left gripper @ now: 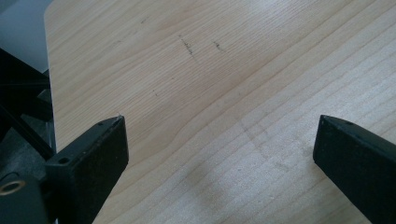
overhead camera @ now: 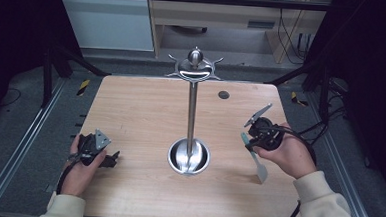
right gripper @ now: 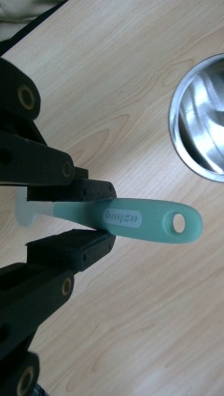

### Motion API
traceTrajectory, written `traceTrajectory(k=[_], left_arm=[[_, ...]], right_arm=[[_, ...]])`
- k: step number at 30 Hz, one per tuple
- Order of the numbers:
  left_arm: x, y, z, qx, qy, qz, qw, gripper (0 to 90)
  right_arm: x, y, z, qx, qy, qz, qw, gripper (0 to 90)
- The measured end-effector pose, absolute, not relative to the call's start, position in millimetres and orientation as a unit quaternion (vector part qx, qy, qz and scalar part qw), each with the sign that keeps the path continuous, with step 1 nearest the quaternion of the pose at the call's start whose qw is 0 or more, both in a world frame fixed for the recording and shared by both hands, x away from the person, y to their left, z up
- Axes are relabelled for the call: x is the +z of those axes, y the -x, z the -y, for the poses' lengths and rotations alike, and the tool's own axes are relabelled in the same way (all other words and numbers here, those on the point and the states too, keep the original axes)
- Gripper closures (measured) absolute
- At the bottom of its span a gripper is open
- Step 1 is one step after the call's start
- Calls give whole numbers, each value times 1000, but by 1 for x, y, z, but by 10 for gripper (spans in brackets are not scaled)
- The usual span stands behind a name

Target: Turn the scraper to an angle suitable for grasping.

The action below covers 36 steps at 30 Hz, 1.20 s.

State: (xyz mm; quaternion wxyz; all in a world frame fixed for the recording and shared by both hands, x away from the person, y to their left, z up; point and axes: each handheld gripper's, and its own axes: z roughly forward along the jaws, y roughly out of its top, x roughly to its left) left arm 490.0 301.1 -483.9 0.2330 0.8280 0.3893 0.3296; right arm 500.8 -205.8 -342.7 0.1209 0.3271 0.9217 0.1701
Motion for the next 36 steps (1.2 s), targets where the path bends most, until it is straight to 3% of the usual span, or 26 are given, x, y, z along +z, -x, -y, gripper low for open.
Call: traceTrajectory(k=[10, 36], left_arm=[[-484, -490, -301, 330, -827, -390, 234, 31], [-485, -489, -300, 327, -830, -388, 233, 31]], right_arm=[[-306, -496, 212, 230, -327, -906, 138, 752], [-271, -489, 220, 330, -316, -876, 158, 751]])
